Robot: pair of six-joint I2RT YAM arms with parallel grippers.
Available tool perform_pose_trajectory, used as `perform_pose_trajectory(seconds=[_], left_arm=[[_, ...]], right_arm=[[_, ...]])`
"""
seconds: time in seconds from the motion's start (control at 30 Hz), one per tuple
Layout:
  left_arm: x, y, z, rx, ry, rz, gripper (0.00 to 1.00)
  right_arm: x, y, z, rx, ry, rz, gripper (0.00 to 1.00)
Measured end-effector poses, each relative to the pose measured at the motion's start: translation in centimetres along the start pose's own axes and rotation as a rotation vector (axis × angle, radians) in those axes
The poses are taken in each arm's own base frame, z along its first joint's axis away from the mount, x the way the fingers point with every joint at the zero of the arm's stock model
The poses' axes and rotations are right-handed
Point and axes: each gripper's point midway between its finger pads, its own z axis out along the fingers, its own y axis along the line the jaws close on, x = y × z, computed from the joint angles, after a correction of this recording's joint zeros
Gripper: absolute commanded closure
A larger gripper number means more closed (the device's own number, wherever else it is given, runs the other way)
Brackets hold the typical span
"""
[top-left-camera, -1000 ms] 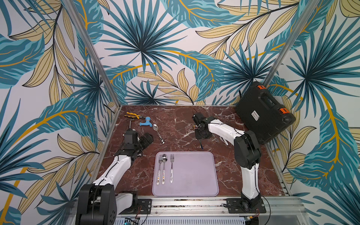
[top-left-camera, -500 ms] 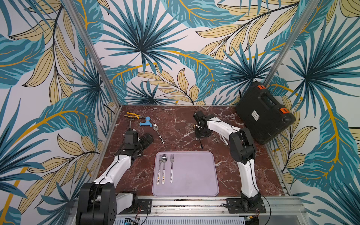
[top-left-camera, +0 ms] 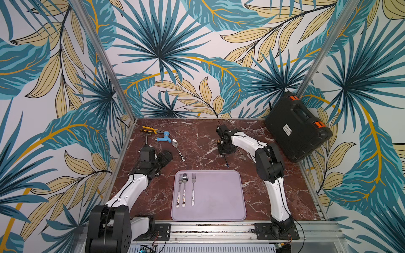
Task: Set the spoon and fork side by side
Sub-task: Pick up the spoon from the center of the board.
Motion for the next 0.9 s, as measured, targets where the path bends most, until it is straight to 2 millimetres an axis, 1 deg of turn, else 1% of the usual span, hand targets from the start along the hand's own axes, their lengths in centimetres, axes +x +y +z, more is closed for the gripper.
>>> perform_pose_trajectory(seconds=[0.07,0.4,0.53,0.63,0.8,0.9], left_arm=[[0.0,0.0,0.0,0.000,0.000,0.000,0.00],[0.0,0.0,0.0,-0.002,-0.002,0.002,0.00],[0.0,0.1,0.0,-0.003,-0.002,0.003,0.00],[0.0,0.0,0.0,-0.002,-0.002,0.003,0.00],[0.0,0.1,0.0,-0.003,-0.002,0.003,0.00],[0.0,0.0,0.0,-0.002,-0.002,0.003,0.00]], right_arm=[[0.0,-0.1,0.0,0.004,0.000,0.003,1.00],[-0.2,-0.7,-0.1,0.045,-0.017,0.002,1.00],[-0.3,-1.2,-0.7,0.072,-0.029,0.003,1.00],[-0.7,-1.6,-2.1,0.080,-0.052,0.007,1.00],[-1.8,-1.6,-5.9,0.066,-0.125,0.018,1.00],[-2.1,-1.2,-8.0,0.057,-0.163,0.016,1.00]])
